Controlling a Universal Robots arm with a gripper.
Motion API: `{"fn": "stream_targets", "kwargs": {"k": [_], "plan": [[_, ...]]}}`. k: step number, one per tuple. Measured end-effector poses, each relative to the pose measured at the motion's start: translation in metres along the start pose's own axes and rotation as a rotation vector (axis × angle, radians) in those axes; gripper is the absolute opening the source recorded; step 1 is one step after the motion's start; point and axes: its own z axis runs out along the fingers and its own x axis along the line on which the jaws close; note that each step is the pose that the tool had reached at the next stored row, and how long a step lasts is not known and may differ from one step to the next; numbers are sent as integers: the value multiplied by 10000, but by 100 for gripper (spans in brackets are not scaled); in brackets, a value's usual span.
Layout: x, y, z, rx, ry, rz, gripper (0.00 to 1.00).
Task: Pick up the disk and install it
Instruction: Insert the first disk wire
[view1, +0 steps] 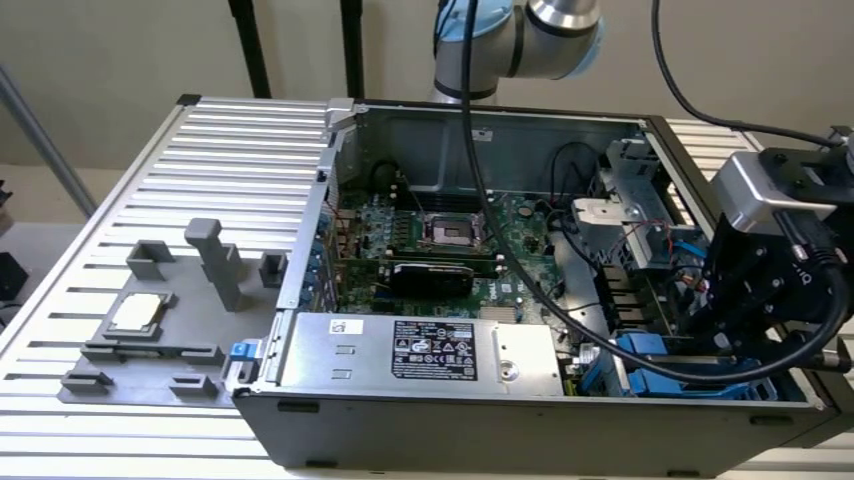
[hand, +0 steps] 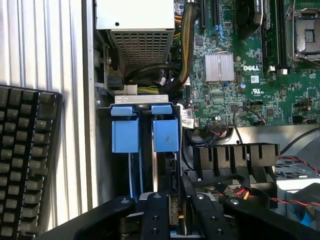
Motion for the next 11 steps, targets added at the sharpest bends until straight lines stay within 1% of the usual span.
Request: {"fn": "stream_targets", "kwargs": {"k": [3,5,9,11], "plan": [[1,14,-19,-6,-1,1,25],[4,46,-25,-6,0,1,25],[16,169,-36,-5,0,-2,25],[20,240,-60,-6,0,-1,25]]}}
